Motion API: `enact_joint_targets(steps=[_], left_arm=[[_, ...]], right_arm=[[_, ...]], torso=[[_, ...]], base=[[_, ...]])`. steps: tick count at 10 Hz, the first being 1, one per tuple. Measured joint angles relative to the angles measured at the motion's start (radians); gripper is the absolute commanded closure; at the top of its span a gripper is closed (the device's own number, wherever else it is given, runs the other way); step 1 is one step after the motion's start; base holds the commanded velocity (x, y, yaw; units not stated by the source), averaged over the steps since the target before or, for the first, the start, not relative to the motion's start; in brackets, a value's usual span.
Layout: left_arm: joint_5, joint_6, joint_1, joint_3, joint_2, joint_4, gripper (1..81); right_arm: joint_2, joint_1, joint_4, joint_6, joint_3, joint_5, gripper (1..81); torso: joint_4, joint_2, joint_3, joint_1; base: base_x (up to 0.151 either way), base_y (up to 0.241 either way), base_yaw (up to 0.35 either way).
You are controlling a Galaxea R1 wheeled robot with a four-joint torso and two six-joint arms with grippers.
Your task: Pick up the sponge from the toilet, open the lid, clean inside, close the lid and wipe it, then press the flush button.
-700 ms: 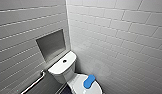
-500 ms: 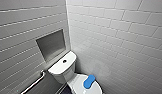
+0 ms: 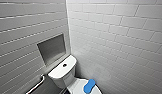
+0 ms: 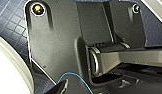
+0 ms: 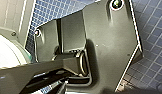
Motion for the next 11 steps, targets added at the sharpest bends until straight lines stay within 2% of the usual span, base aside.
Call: enact_joint_targets(steps=[2,5,7,10,11], left_arm=[[-0.001,0.0,0.0,0.0,-0.003,0.0,1.0],[0.002,0.0,-0.003,-0.002,-0.003,0.0,1.0],[-0.001,0.0,-0.007,-0.002,-0.003,-0.001,1.0],[-0.004,0.0,-0.008,-0.003,-0.003,-0.001,1.0],[-0.002,0.0,-0.003,-0.003,-0.003,-0.001,1.0]], right_arm=[[-0.013,0.02,0.007,0.003,0.02,0.008,1.0],[-0.053,0.037,0.022,0.015,0.05,0.021,1.0],[-0.097,0.093,0.026,0.04,0.095,0.032,1.0],[-0.14,0.139,0.029,0.075,0.114,0.031,1.0],[-0.15,0.161,0.029,0.109,0.117,0.026,1.0]], torso=[[0.0,-0.062,-0.023,0.038],[0.0,-0.164,-0.118,0.103],[0.0,-0.237,-0.187,0.149],[0.0,-0.323,-0.218,0.205],[0.0,-0.359,-0.219,0.228]], base=[[0.0,0.0,0.0],[0.0,0.0,0.0],[0.0,0.0,0.0],[0.0,0.0,0.0],[0.0,0.0,0.0]])
